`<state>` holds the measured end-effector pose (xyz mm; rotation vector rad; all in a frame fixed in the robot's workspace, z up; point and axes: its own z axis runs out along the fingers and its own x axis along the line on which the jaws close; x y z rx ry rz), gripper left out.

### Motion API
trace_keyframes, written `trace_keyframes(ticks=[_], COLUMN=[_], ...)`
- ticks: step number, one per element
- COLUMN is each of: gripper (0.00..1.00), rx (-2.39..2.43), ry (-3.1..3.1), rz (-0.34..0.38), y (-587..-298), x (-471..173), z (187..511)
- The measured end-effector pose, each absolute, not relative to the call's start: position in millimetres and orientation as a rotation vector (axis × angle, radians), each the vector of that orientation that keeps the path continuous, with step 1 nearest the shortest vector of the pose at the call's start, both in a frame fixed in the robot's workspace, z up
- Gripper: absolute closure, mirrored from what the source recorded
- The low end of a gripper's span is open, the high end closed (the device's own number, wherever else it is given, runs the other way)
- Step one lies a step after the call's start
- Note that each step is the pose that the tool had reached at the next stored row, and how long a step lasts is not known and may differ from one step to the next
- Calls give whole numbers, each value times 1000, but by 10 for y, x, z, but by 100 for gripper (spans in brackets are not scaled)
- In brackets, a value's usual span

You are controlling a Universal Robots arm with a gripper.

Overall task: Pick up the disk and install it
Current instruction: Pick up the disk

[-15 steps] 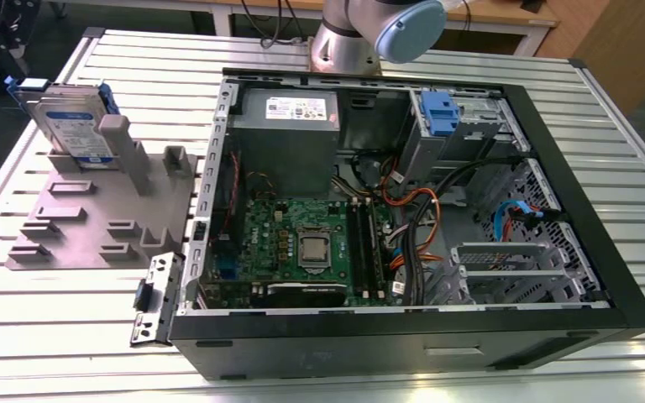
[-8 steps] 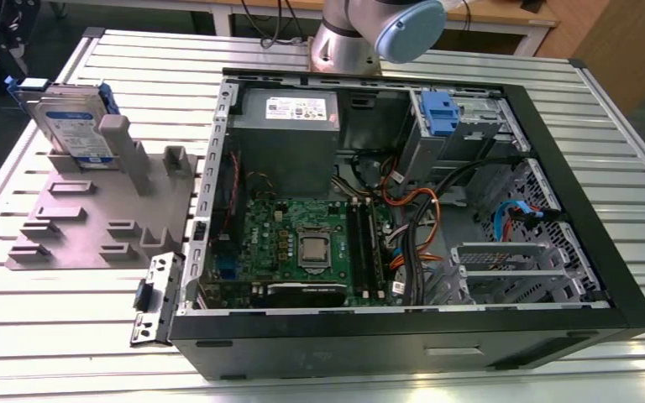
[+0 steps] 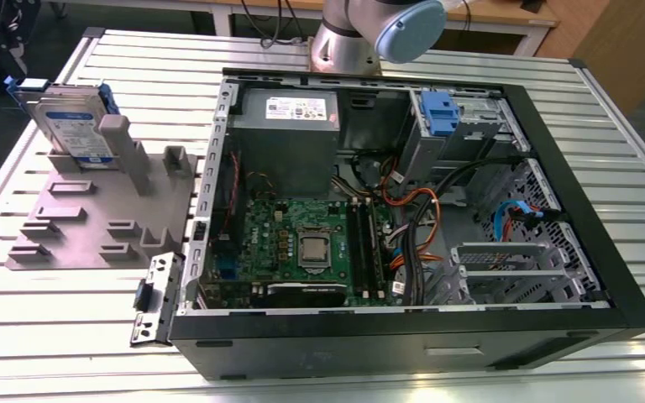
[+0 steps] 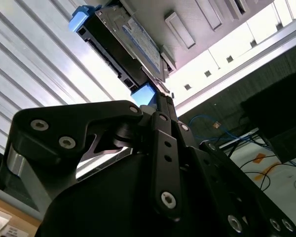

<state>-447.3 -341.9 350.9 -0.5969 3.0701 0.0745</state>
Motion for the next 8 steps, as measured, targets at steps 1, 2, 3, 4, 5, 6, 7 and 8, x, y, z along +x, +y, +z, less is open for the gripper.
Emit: trace_keyframes(ticks=[1,2,3,4,5,6,7,8], gripper=[89,89,89,89,89,89,89,89], rx=[-605,-614,-622,-631,-640,-648,-657,-664], ry=[3069,3067,3065,3064,3062,3060,3059,3057], rz=[75,75,75,75,75,75,75,75], y=[-3419,-3419,-3419,-3419,-3419,-3419,-3419,-3419], x=[-4473,-4473,-4473,-4473,-4473,-4473,-4473,-4473], z=[3509,3509,3509,3509,3509,3509,3509,3509])
